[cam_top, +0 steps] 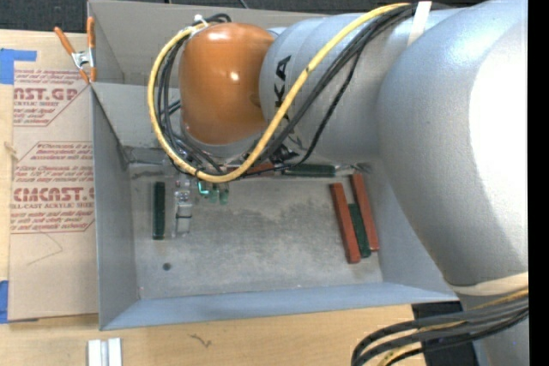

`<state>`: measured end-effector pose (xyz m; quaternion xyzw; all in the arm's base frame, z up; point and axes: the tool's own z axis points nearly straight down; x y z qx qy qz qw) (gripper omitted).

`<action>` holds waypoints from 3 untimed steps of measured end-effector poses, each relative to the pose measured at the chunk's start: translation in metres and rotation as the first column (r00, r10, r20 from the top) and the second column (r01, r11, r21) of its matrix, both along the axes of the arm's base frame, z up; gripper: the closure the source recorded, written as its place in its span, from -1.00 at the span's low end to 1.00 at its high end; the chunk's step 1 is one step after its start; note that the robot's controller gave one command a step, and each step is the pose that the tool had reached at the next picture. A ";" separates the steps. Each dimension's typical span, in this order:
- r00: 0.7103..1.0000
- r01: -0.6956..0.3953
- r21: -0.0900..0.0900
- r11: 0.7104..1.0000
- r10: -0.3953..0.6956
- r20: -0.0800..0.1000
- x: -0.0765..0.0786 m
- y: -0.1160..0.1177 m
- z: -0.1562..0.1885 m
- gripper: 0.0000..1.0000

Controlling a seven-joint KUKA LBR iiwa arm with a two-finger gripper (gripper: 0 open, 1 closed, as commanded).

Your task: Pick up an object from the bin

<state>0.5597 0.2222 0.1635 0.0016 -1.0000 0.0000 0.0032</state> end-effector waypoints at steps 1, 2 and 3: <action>0.810 -0.586 0.002 0.810 0.586 0.004 0.013 0.014 -0.096 -1.00; 0.530 -0.848 -0.001 0.530 0.848 0.012 0.033 0.025 -0.062 -1.00; 0.262 -0.965 -0.002 0.262 0.965 0.011 0.035 0.024 -0.039 -1.00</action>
Offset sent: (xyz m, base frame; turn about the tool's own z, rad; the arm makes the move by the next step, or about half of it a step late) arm 0.0149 0.0137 -0.0935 -0.6245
